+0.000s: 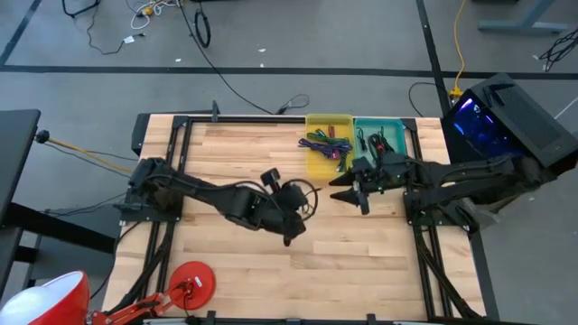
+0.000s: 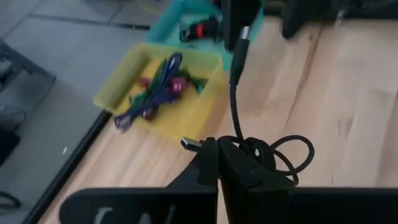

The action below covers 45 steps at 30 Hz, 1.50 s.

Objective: Pick & Place USB Port
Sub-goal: Put the black charger cable into the blue bin

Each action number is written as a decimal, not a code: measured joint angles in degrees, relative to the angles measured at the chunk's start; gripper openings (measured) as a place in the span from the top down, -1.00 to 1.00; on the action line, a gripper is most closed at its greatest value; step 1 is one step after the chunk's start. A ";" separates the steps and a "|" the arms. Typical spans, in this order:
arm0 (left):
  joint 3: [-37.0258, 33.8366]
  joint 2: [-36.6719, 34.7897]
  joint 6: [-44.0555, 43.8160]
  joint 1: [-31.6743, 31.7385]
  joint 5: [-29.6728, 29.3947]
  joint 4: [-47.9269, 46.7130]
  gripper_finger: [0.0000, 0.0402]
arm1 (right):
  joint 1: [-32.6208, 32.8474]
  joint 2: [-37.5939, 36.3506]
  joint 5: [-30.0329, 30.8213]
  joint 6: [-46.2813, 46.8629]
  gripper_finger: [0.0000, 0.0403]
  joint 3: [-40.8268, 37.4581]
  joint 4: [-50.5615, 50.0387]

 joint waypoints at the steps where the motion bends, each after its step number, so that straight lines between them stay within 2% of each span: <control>1: 0.02 -0.04 1.60 0.32 -0.04 1.67 0.99 | 0.39 0.85 -0.26 -0.04 -0.19 -0.28 2.48; 7: 0.00 -0.04 8.46 1.77 0.05 6.95 1.00 | 1.49 6.31 -0.45 -0.02 -0.19 -0.57 10.59; 19: 0.00 0.02 12.38 3.62 2.09 12.99 1.00 | 1.63 13.05 -0.40 -0.55 -0.19 -0.50 19.88; 21: 0.00 0.02 13.18 3.62 2.19 14.22 1.00 | 1.71 13.34 1.49 -2.13 -0.16 -0.50 20.30; 23: 0.00 0.02 13.48 3.62 2.17 15.13 0.99 | 2.14 13.73 7.11 -2.91 -0.06 -0.48 20.04; 25: 0.00 0.04 13.51 3.62 2.16 15.26 0.99 | 1.98 13.73 9.15 -2.79 0.08 -0.48 18.90; 31: 0.00 0.04 13.47 3.62 2.19 14.19 0.99 | 1.89 13.44 3.86 -0.98 0.45 -0.48 18.44; 39: 0.00 0.03 13.45 3.58 4.24 14.68 0.99 | 2.27 13.46 -0.80 -5.81 0.67 -0.57 19.16; 43: 0.00 0.03 13.43 3.56 4.73 14.54 0.98 | 2.31 13.46 0.96 -7.89 0.91 -0.57 17.77; 45: 0.00 0.09 13.43 3.62 4.89 14.25 0.97 | 2.33 13.40 3.09 -7.98 0.93 -0.51 16.36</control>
